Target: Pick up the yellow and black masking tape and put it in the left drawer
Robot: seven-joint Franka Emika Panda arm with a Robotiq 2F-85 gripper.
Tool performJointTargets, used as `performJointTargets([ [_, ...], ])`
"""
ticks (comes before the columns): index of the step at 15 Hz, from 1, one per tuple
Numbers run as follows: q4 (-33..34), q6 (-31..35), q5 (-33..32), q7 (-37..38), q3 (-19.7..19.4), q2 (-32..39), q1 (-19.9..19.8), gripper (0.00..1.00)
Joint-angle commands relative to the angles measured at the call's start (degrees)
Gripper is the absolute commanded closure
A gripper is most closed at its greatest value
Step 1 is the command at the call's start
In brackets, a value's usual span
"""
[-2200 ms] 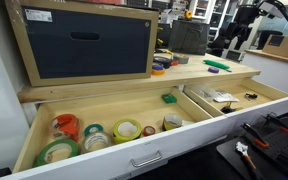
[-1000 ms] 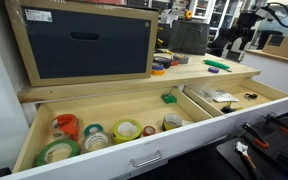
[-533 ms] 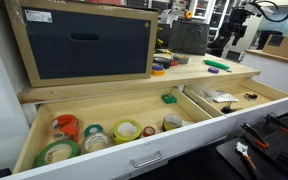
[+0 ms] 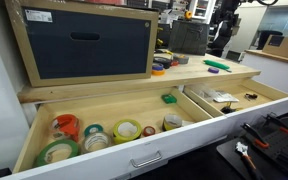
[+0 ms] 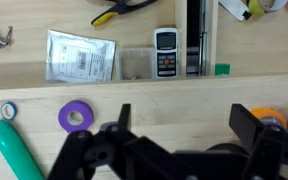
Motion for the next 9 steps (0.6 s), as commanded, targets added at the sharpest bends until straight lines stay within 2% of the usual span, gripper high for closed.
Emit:
performJointTargets([
  [1, 5.9, -4.6, -2.5, -1.1, 0.6, 2.5, 0.6, 0.0],
  [6, 8.5, -6.9, -5.4, -1.4, 0.7, 3.8, 0.7, 0.0],
  [8, 9.2, -9.3, -2.4, -3.0, 0.5, 4.2, 0.4, 0.0],
  [9, 6.5, -5.7, -4.0, -0.8, 0.6, 2.8, 0.6, 0.0],
])
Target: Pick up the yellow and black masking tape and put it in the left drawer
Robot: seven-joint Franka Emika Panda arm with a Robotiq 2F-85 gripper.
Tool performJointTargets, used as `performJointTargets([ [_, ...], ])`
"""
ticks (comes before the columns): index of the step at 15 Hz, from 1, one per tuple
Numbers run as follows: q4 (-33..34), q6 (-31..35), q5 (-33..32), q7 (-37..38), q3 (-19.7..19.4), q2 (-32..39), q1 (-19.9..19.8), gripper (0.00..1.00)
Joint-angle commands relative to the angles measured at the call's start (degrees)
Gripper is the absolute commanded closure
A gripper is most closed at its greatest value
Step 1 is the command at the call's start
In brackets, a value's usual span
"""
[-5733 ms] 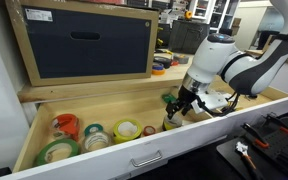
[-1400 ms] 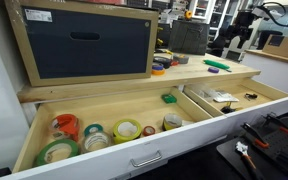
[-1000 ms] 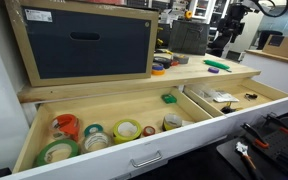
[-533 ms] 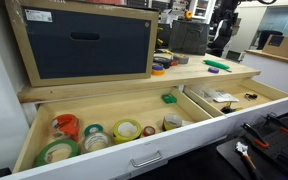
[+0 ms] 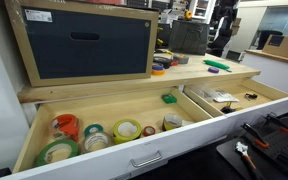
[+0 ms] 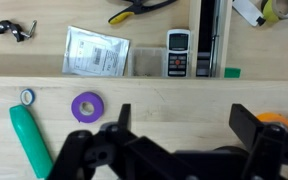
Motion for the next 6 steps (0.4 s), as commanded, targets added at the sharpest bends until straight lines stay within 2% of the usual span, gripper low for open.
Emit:
performJointTargets([
  [1, 0.4, -1.0, 0.4, -0.4, -0.1, 0.2, 0.1, 0.0],
  [6, 0.9, -1.4, 0.6, -0.5, -0.1, 0.6, 0.1, 0.0],
])
